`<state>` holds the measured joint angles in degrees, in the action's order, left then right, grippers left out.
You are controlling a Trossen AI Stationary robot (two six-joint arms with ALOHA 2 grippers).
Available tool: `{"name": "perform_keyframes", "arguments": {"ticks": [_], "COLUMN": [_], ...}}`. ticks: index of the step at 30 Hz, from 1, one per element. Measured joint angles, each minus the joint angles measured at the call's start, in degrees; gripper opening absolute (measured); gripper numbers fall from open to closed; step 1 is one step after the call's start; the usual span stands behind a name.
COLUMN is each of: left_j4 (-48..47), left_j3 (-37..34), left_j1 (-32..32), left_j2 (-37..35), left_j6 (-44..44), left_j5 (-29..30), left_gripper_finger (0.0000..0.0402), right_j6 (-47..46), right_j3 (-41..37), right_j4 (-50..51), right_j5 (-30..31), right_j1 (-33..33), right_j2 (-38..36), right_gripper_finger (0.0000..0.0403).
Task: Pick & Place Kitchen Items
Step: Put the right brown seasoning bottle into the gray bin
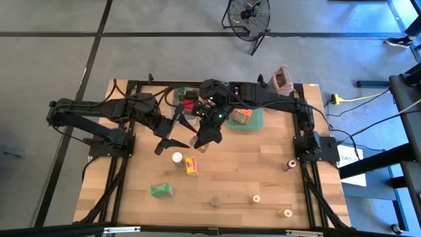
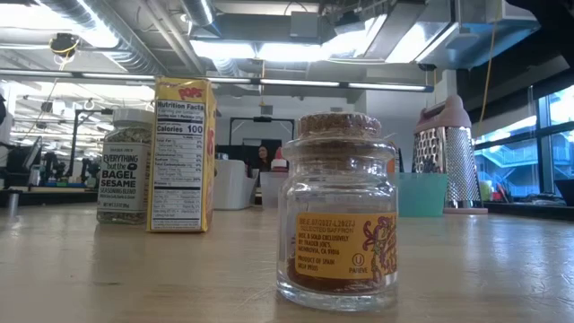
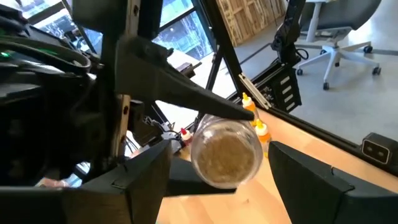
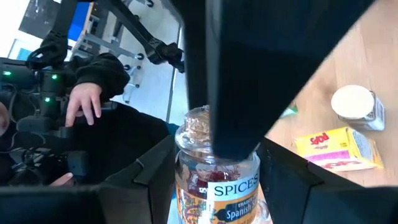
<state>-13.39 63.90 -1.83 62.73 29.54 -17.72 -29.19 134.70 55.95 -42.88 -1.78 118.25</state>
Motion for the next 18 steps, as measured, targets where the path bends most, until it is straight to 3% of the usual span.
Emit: {"name": "perform_keyframes", "arguments": {"ticks": [18], "left_j4": [2.29], "left_j3": [0.02], "left_j1": [0.00], "left_j2": [2.46], "left_j6": [1.70], "left_j5": [0.02], "left_gripper_finger": [0.0262], "right_j6": [0.02], "right_j3": [0.00], "right_j4": [-1.38], "right_j5": [0.18], "right_j1": [-0.50], "right_j2": [0.36], "right_gripper_finger": [0.0189]}}
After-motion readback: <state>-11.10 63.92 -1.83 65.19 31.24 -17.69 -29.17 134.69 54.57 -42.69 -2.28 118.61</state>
